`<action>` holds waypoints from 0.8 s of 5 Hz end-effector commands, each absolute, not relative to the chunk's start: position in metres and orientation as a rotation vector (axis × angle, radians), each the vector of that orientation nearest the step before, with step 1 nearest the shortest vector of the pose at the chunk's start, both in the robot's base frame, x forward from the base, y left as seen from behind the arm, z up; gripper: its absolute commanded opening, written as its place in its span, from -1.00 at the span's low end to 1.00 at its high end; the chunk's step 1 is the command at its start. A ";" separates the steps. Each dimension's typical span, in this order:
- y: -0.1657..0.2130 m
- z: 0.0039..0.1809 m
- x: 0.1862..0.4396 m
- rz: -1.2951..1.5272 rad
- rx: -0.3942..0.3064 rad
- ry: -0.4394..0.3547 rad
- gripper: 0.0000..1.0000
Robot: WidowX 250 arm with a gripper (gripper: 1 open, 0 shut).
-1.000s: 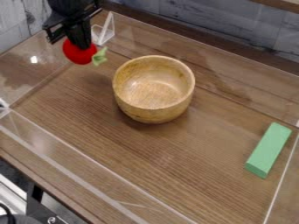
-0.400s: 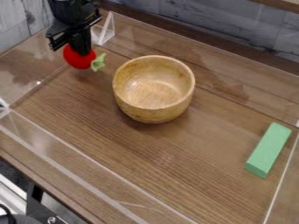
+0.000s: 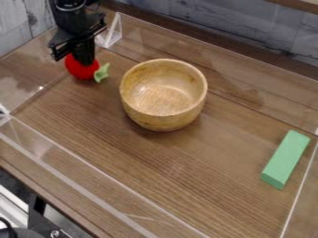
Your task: Move the red fruit to the left side of the table
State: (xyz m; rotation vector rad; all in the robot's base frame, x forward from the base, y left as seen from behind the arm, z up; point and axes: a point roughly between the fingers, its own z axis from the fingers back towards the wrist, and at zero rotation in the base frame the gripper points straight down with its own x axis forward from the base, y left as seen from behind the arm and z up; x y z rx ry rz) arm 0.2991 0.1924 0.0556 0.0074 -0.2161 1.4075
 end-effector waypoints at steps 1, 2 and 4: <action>0.205 0.062 0.298 1.419 0.025 -0.267 -1.00; 0.209 0.056 0.297 1.420 0.042 -0.269 -1.00; 0.217 0.045 0.292 1.423 0.076 -0.270 -1.00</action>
